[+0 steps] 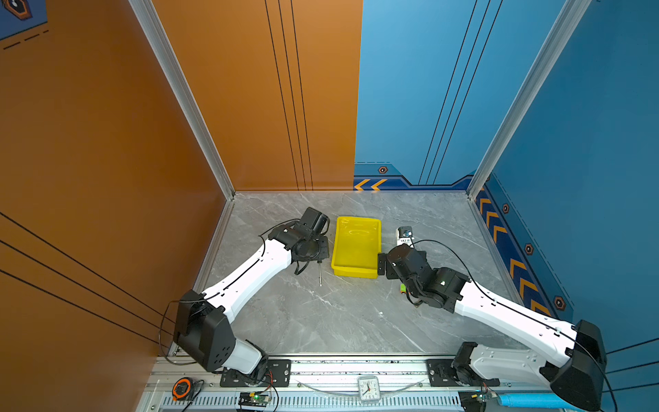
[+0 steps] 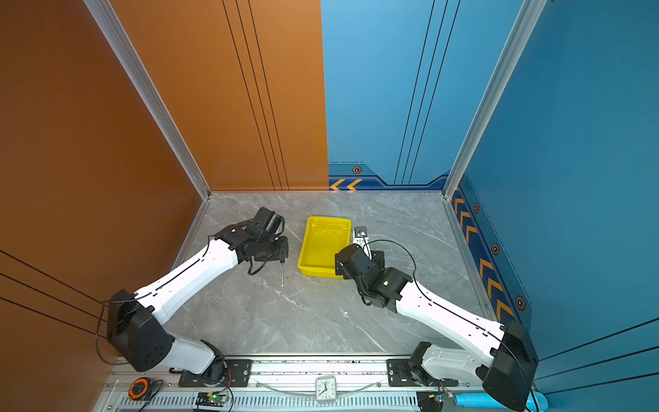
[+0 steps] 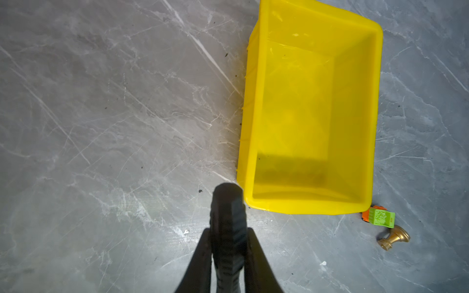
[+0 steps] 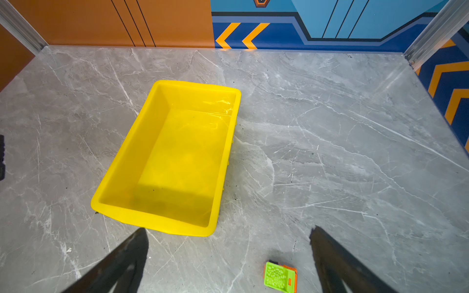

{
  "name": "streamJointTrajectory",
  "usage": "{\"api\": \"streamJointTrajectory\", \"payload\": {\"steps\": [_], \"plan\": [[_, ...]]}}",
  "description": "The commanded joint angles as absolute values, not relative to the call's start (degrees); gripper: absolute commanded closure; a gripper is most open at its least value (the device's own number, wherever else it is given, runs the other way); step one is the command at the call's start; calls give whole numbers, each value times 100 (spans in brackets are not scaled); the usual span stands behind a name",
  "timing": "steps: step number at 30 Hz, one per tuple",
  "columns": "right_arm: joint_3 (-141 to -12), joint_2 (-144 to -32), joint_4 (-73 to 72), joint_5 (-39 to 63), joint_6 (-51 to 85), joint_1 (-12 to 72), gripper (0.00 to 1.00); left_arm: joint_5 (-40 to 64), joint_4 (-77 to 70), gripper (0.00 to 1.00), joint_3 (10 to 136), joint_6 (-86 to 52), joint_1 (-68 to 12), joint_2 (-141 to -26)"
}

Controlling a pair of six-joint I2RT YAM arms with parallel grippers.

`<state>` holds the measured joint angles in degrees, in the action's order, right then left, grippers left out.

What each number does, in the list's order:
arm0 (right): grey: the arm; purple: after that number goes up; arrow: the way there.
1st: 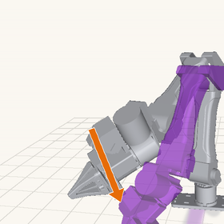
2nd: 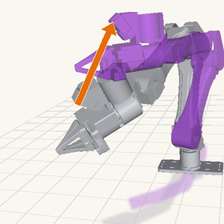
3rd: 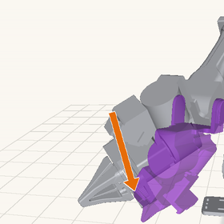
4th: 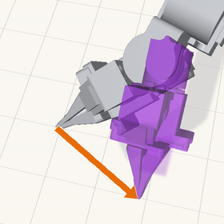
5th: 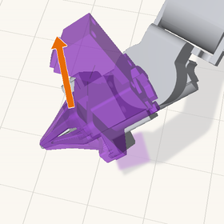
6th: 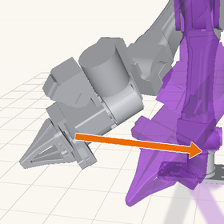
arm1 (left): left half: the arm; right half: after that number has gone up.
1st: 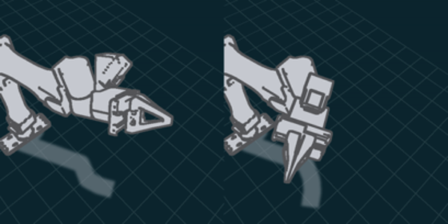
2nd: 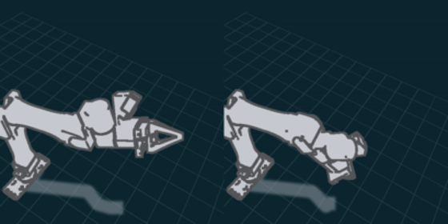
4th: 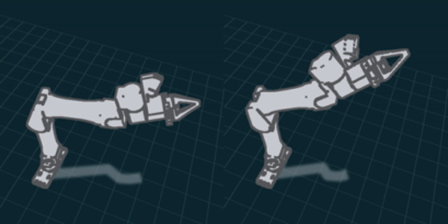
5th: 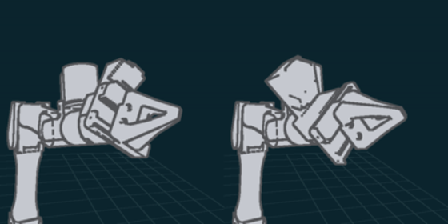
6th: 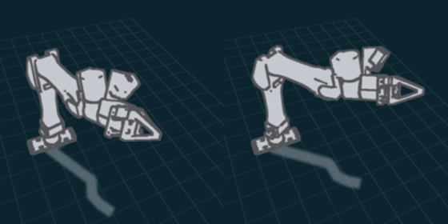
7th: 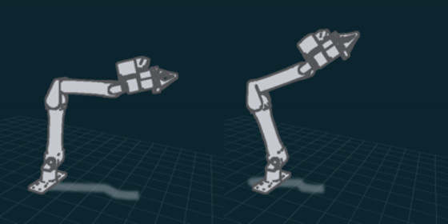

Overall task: Put the screwdriver in the bin
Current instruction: Pick up the screwdriver from the bottom-center of the table, then place the screwdriver in the bin.

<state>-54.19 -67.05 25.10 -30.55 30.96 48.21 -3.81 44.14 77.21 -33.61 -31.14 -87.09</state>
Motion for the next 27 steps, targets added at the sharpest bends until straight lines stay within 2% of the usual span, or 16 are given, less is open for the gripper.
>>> {"api": "streamJointTrajectory", "payload": {"steps": [1,7,14,27], "plan": [[-5563,-6559,2678,-2735,2953,4499,0,-127,4534,100,8343,-3047,-3144,-9185],[-5599,-6409,2750,-2374,2844,3859,0,-104,4537,100,9636,-2940,-3294,-10302],[-5639,-6441,2830,-2055,2729,3510,0,-57,4536,100,10858,-3015,-3369,-11442],[-5711,-6826,2624,-1767,2645,3209,0,-209,4544,100,11716,-3202,-3597,-12562]]}}
